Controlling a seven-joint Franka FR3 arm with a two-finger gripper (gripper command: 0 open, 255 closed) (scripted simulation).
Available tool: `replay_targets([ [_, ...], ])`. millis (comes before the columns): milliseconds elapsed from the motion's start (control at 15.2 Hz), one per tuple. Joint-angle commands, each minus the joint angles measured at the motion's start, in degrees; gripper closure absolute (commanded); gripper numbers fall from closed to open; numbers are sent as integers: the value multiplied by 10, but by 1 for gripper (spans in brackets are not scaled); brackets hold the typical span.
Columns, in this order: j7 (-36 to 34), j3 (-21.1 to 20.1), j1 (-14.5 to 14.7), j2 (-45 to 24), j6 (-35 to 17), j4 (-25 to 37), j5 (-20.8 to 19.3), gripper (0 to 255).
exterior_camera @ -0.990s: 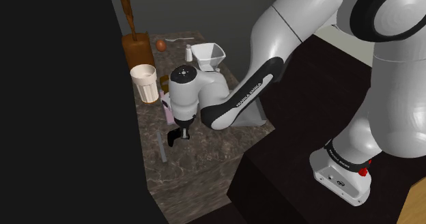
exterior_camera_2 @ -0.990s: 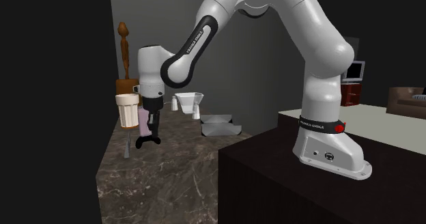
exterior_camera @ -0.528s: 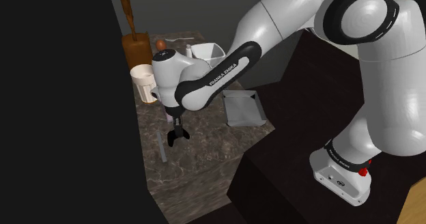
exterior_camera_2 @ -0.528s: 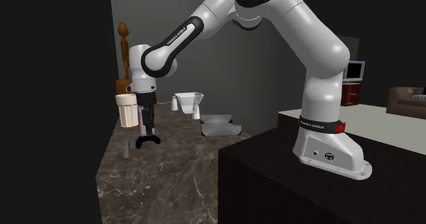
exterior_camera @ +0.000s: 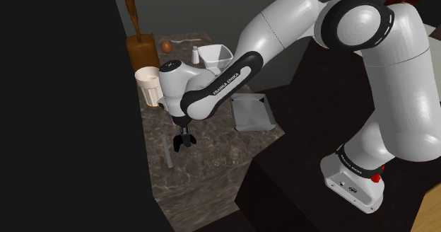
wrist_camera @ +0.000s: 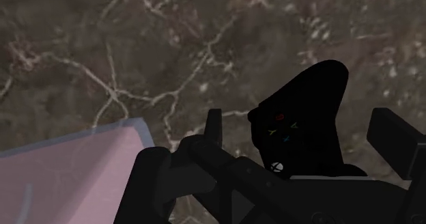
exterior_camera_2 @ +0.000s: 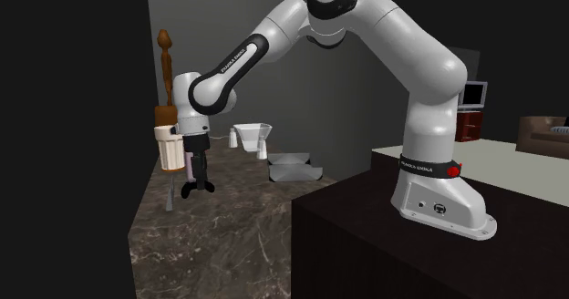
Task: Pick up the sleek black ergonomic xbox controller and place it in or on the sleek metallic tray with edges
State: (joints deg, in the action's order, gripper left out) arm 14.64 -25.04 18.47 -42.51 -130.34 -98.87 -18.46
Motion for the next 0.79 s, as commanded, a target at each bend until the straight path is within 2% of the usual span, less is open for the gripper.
replay_targets([
  [0,0,1,1,-3,-1,2,-1,0],
  [330,0,1,1,-2,-1,1,-1,0],
  [396,0,1,1,-2,-1,1,-1,255],
  [726,0,1,1,-2,-1,2,-1,255],
])
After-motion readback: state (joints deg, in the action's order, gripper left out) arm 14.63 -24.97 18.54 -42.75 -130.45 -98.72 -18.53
